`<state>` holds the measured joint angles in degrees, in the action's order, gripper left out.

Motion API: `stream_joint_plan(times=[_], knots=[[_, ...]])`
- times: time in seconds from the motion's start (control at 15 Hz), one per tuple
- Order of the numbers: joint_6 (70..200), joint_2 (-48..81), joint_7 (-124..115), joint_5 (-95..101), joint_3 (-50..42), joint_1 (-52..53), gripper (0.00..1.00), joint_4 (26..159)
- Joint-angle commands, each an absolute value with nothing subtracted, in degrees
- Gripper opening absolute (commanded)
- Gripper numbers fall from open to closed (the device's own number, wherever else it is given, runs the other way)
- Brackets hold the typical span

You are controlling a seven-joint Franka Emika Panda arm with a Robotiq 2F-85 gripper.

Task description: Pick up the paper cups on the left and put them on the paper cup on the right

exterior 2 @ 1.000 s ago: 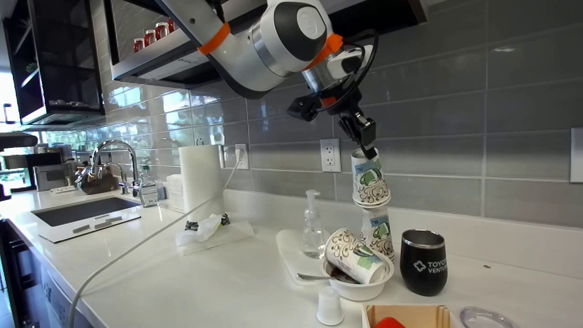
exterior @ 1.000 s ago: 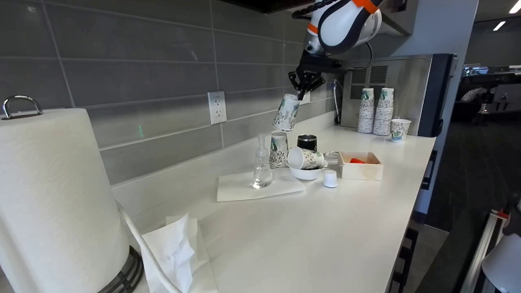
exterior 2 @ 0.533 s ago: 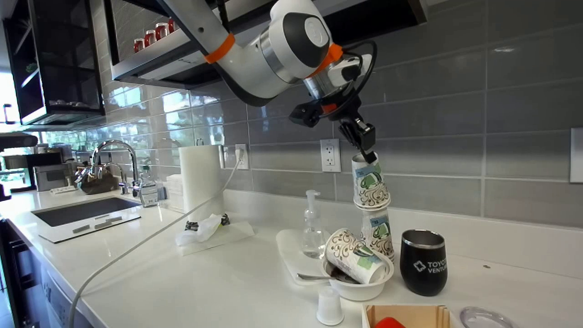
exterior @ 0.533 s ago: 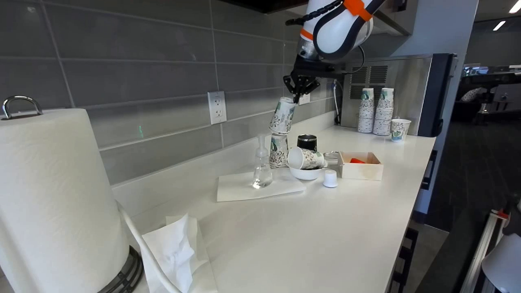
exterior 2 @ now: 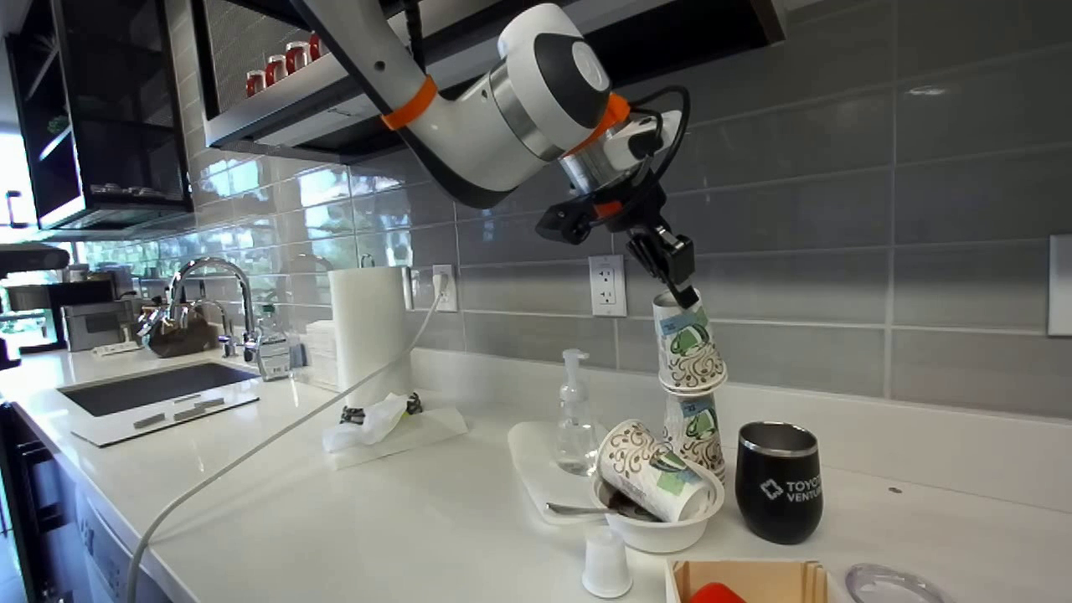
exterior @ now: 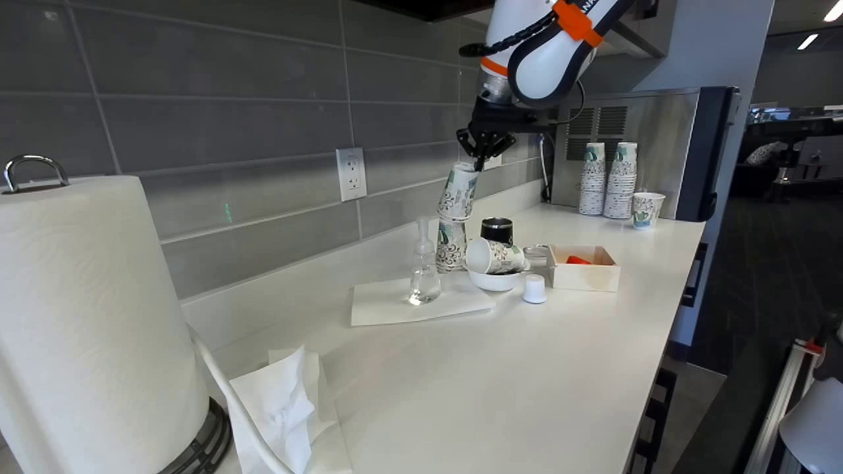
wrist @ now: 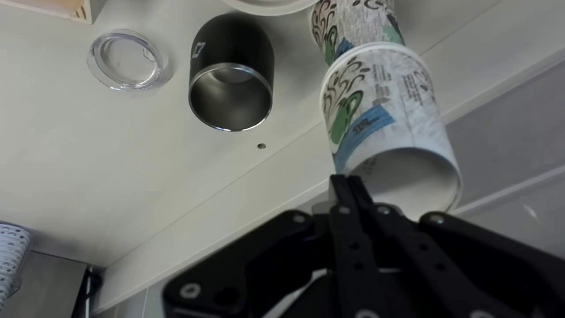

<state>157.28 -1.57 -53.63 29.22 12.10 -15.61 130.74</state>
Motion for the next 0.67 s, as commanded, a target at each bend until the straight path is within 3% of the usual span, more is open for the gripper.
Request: stream_joint_plan(times=[0.0, 0.4, 0.47, 0.53, 0.6], knots=[[157.00, 0.71, -57.16, 32.28, 12.46, -15.53, 0.01, 128.08], [157.06, 2.32, -56.71, 30.79, 12.64, -15.22, 0.01, 127.15], [157.01, 2.44, -57.01, 30.97, 12.60, -15.25, 0.27, 127.04], [157.05, 2.42, -57.24, 31.04, 12.54, -15.29, 0.28, 127.07], [157.19, 2.29, -57.18, 30.72, 12.53, -15.31, 0.35, 127.24]])
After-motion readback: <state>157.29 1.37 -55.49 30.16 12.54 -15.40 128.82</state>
